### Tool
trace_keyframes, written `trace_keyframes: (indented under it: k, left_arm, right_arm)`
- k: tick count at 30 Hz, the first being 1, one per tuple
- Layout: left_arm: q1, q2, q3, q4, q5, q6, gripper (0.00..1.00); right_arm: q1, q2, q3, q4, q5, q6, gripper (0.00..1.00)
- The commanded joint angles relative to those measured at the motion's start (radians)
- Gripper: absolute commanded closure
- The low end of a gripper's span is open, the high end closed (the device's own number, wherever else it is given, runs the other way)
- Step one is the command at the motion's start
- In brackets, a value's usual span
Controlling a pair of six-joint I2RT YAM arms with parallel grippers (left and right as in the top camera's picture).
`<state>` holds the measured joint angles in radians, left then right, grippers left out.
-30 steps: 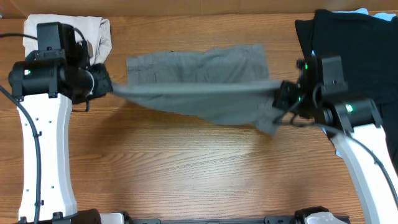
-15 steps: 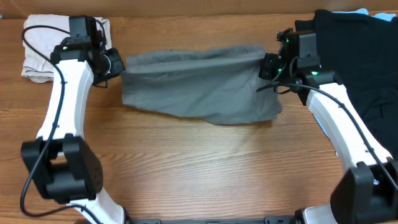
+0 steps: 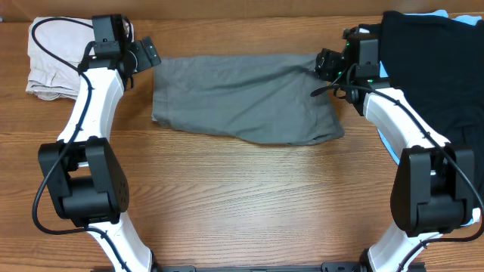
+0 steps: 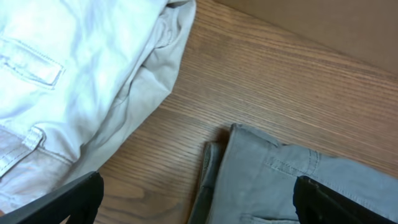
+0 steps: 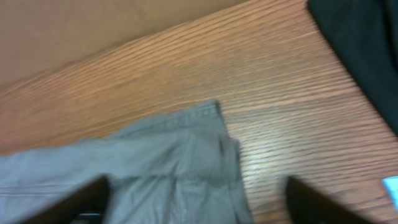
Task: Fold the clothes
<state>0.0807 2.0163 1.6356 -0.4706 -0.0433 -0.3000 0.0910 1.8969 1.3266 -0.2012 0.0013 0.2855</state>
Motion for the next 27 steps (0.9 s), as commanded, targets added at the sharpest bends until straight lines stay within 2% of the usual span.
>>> trace_keyframes:
  k: [1,5,10,14,22,24,27]
  left_arm:
    - [-0.015,0.000,0.035,-0.035,-0.030,0.051,0.00]
    - [-0.009,-0.027,0.119,-0.241,0.016,0.065,0.00]
    - [-0.006,-0.024,0.150,-0.409,0.105,0.219,0.00]
    - [0.000,0.018,0.145,-0.441,0.126,0.293,0.00]
    - [0.045,0.177,0.145,-0.410,0.294,0.399,0.00]
    - [0.052,0.224,0.145,-0.397,0.312,0.415,0.00]
    - [0.054,0.278,0.145,-0.377,0.317,0.437,0.00]
  right_arm:
    - [0.005,-0.010,0.029,0.009,0.023,0.002,0.00]
    - [0.005,-0.062,0.060,-0.107,0.016,0.002,0.00]
    - [0.005,-0.100,0.105,-0.303,-0.051,-0.044,0.00]
    - [0.005,-0.100,0.107,-0.408,-0.139,-0.127,0.00]
    - [0.006,-0.100,0.107,-0.515,-0.177,-0.142,0.00]
    - [0.006,-0.100,0.107,-0.518,-0.179,-0.141,0.07]
    - [0.006,-0.100,0.107,-0.519,-0.180,-0.140,0.10]
